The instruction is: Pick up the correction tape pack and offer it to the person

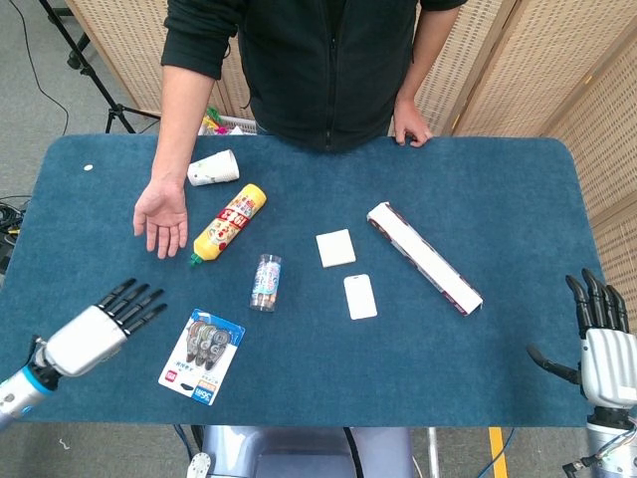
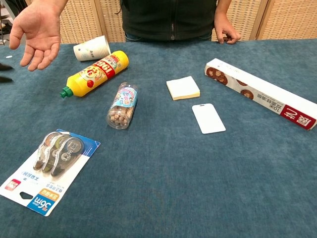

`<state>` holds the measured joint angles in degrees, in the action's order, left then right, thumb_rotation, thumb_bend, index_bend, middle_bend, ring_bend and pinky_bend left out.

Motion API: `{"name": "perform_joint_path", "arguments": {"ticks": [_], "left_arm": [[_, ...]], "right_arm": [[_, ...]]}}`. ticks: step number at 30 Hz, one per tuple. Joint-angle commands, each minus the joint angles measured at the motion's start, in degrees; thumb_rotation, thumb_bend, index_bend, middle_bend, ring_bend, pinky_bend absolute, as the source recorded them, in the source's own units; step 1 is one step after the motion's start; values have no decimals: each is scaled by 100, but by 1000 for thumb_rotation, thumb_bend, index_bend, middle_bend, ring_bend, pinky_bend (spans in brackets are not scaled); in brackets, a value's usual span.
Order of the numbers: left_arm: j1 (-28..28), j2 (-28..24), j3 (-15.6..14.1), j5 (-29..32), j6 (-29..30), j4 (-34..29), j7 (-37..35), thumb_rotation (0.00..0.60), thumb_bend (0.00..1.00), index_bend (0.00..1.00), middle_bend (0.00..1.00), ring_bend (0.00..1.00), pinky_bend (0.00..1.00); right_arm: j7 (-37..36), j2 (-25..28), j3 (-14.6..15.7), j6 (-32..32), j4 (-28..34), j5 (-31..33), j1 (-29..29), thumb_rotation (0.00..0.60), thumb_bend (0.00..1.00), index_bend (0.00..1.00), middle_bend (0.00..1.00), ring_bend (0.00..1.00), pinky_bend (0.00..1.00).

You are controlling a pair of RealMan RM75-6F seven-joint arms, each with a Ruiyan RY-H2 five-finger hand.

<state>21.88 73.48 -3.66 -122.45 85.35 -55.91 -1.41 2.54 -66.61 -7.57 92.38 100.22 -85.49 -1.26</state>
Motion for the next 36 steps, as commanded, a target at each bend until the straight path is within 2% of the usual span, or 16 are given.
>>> {"name": "perform_joint_path", "arguments": {"ticks": [1, 5, 11, 22, 25, 28, 31, 33, 36], "left_arm": [[757, 605, -337, -864, 245, 1061, 250, 600, 0, 0, 0, 0, 88], [1101, 981, -524, -1159, 391, 1715, 124, 600, 0, 0, 0, 0, 88], [1385, 1426, -707, -1210, 464, 2356, -36, 600, 0, 0, 0, 0, 88], [1764, 1973, -1060, -1173, 88, 2640, 197, 600, 0, 0, 0, 0, 90], [1821, 2071, -1155, -1082, -7, 2660, 195, 600, 0, 6, 0, 0, 147], [1926, 2145, -1315, -1101, -148, 2665, 203, 600, 33, 135, 59, 62, 291], [1956, 2170, -1379, -1064, -86, 2629, 278, 600, 116, 382, 294, 232, 413], [1955, 2189, -1404, -1042, 81, 2630, 357, 600, 166, 585, 448, 354, 486], [1939, 2199, -1442, -987, 294, 2688, 399, 600, 218, 716, 559, 446, 540]], "right_arm": [[8, -5, -16, 18, 2, 28, 8, 600, 0, 0, 0, 0, 0], [-41, 14, -57, 19, -3, 103, 13, 600, 0, 0, 0, 0, 0], [-104, 49, -95, -10, -11, 175, 6, 600, 0, 0, 0, 0, 0], [-260, 130, -147, -11, 3, 266, 27, 600, 0, 0, 0, 0, 0], [-319, 161, -158, -14, 1, 282, 33, 600, 0, 0, 0, 0, 0], [-399, 196, -182, -32, 3, 331, 35, 600, 0, 0, 0, 0, 0], [-443, 221, -188, -34, 6, 336, 39, 600, 0, 0, 0, 0, 0], [-468, 231, -190, -34, 4, 339, 42, 600, 0, 0, 0, 0, 0], [-504, 244, -189, -40, 4, 340, 45, 600, 0, 0, 0, 0, 0]]}}
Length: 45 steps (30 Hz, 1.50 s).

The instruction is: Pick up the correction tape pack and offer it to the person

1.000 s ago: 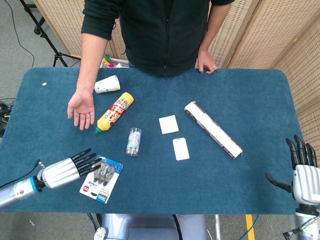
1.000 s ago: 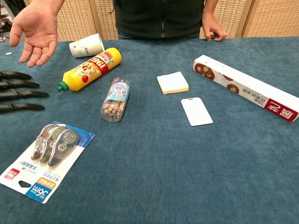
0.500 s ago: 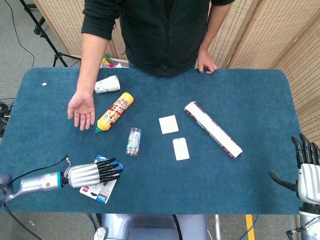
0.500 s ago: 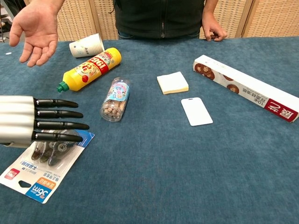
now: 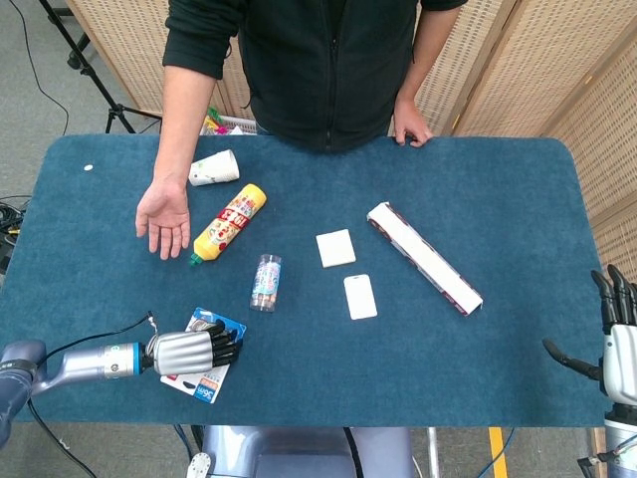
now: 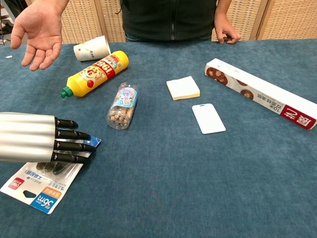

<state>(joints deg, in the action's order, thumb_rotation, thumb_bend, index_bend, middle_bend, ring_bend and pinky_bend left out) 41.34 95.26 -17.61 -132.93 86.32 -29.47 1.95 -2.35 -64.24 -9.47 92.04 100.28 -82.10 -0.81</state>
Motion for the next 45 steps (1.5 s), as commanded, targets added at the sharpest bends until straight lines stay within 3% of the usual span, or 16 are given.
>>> {"name": "perform_joint_path", "arguments": {"ticks": [1, 6, 12, 16, 21, 26, 29, 37, 45], "left_arm": [[-15, 15, -63, 84, 242, 60, 72, 600, 226, 729, 569, 454, 545], [-59, -183, -36, 269, 591, -84, 229, 600, 231, 746, 581, 463, 551], [2, -826, 266, 663, 856, -932, 654, 600, 221, 747, 581, 462, 551], [-11, -1801, 678, 1294, 478, -2414, 1439, 600, 212, 747, 581, 462, 551], [-190, -3032, 1329, 2620, -350, -4824, 2570, 600, 207, 746, 581, 462, 551], [-320, -3667, 2005, 4287, -1120, -6340, 3798, 600, 200, 748, 581, 462, 551], [-333, -3744, 2336, 5196, -1344, -6881, 4449, 600, 201, 758, 589, 463, 554], [-205, -3537, 2888, 7229, -1437, -7522, 5681, 600, 202, 770, 600, 463, 557], [-23, -3146, 3081, 8080, -1271, -7654, 5962, 600, 192, 783, 610, 468, 563]], "right_arm": [[-24, 10, 3, -10, 0, -2, 0, 600, 0, 0, 0, 0, 0], [-25, 15, 24, -11, 12, -36, 2, 600, 0, 0, 0, 0, 0], [-30, 23, 40, -4, 31, -56, 12, 600, 0, 0, 0, 0, 0], [-11, 19, 57, -21, 39, -75, 5, 600, 0, 0, 0, 0, 0], [29, 7, 85, -35, 53, -115, -4, 600, 0, 0, 0, 0, 0], [16, 17, 79, -18, 63, -107, 6, 600, 0, 0, 0, 0, 0], [5, 22, 75, -24, 59, -96, 5, 600, 0, 0, 0, 0, 0], [-11, 27, 69, -59, 49, -69, -8, 600, 0, 0, 0, 0, 0], [8, 25, 80, -84, 47, -70, -18, 600, 0, 0, 0, 0, 0]]}}
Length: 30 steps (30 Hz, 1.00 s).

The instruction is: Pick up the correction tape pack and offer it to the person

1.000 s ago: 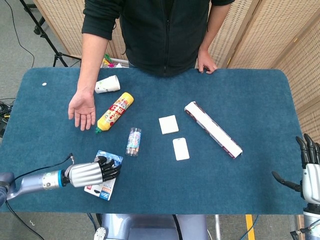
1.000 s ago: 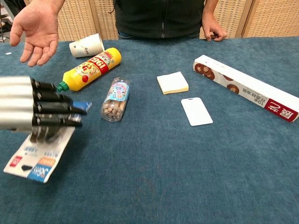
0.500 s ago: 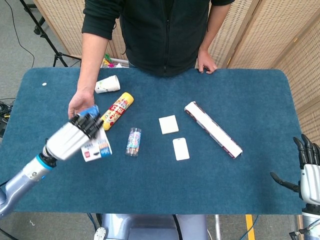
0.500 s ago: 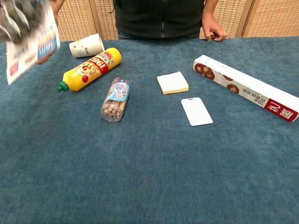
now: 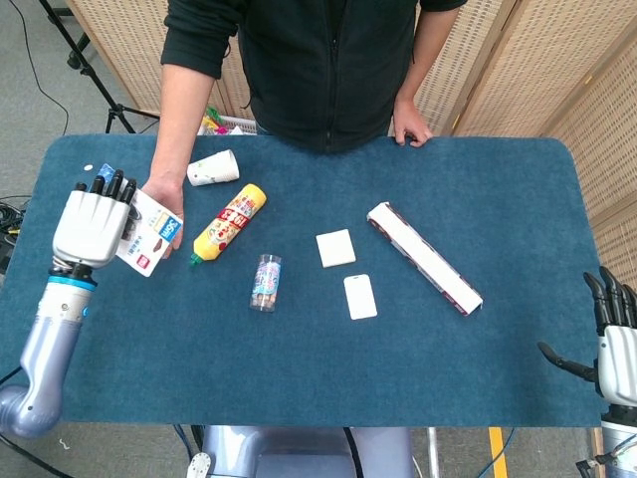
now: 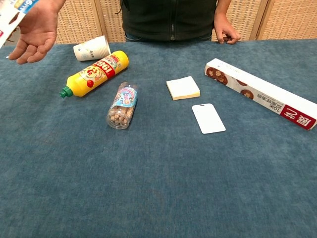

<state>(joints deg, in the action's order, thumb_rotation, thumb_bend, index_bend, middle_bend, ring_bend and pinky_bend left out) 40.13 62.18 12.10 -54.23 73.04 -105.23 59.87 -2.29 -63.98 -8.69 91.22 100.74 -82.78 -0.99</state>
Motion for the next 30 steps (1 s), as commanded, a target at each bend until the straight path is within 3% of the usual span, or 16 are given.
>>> {"name": "perform_joint_path", "arguments": {"ticks": [1, 6, 8, 10, 12, 14, 17, 19, 24, 30], "left_arm": [[127, 224, 125, 313, 118, -68, 266, 600, 191, 783, 610, 468, 563], [358, 656, 260, 1043, 332, 82, 689, 600, 155, 783, 606, 468, 561], [396, 751, 261, 1120, 411, 143, 699, 600, 95, 770, 550, 438, 557], [428, 790, 274, 1372, 474, 118, 816, 600, 26, 703, 386, 320, 509], [484, 791, 331, 1619, 501, 34, 880, 600, 0, 502, 113, 115, 394], [500, 739, 361, 1616, 436, -35, 715, 600, 0, 300, 5, 18, 309], [493, 626, 368, 1502, 370, -112, 460, 600, 0, 52, 0, 0, 217], [477, 544, 379, 1431, 311, -162, 271, 600, 0, 1, 0, 0, 187], [391, 332, 350, 964, 198, -194, -336, 600, 0, 0, 0, 0, 156], [361, 49, 372, 962, 10, -405, -729, 600, 0, 0, 0, 0, 113]], "right_arm": [[2, -1, 4, -1, 3, -3, 0, 600, 0, 0, 0, 0, 0], [-29, 6, -2, -2, 1, 14, 4, 600, 0, 0, 0, 0, 0], [-46, 15, -10, -8, -3, 33, 4, 600, 0, 0, 0, 0, 0], [-67, 22, -17, -7, -8, 43, 5, 600, 0, 0, 0, 0, 0], [-83, 28, -16, -17, -10, 44, 2, 600, 0, 0, 0, 0, 0], [-85, 31, -14, -26, -15, 47, -1, 600, 0, 0, 0, 0, 0], [-83, 33, -7, -28, -10, 37, 0, 600, 0, 0, 0, 0, 0], [-82, 35, -2, -30, -7, 33, 0, 600, 0, 0, 0, 0, 0], [-76, 38, 3, -33, 1, 31, 0, 600, 0, 0, 0, 0, 0], [-58, 34, 11, -25, 15, 23, 5, 600, 0, 0, 0, 0, 0]]}}
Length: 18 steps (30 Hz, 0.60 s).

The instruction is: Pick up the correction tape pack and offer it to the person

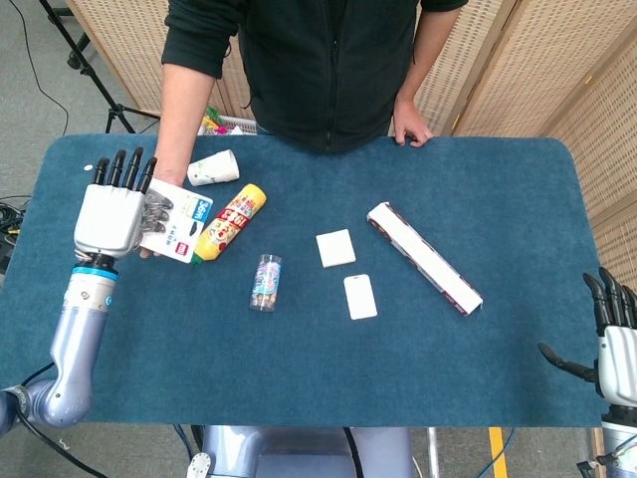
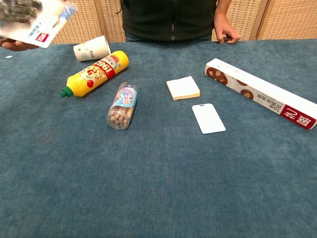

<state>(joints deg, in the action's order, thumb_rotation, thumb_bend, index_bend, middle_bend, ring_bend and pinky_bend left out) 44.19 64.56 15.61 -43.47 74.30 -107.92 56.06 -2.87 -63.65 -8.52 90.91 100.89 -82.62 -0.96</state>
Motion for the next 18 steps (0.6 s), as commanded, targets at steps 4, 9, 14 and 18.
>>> {"name": "perform_joint_path", "arguments": {"ticks": [4, 9, 14, 18], "left_arm": [[-181, -397, 25, -445, -55, -280, -743, 600, 0, 0, 0, 0, 110], [-620, -898, 13, -939, 156, -610, -1591, 600, 0, 0, 0, 0, 101], [-1495, -1267, -409, -2053, 407, -501, -3246, 600, 0, 0, 0, 0, 95], [-2032, -1186, -779, -2730, 611, -39, -4384, 600, 0, 0, 0, 0, 83]], "right_arm": [[-11, -1, -14, -3, -4, 30, 0, 600, 0, 0, 0, 0, 0], [-25, 5, -10, -5, 1, 11, -4, 600, 0, 0, 0, 0, 0], [-12, -3, 12, 13, 12, -36, 1, 600, 0, 0, 0, 0, 0], [12, -19, 30, 28, 17, -75, 4, 600, 0, 0, 0, 0, 0]]}}
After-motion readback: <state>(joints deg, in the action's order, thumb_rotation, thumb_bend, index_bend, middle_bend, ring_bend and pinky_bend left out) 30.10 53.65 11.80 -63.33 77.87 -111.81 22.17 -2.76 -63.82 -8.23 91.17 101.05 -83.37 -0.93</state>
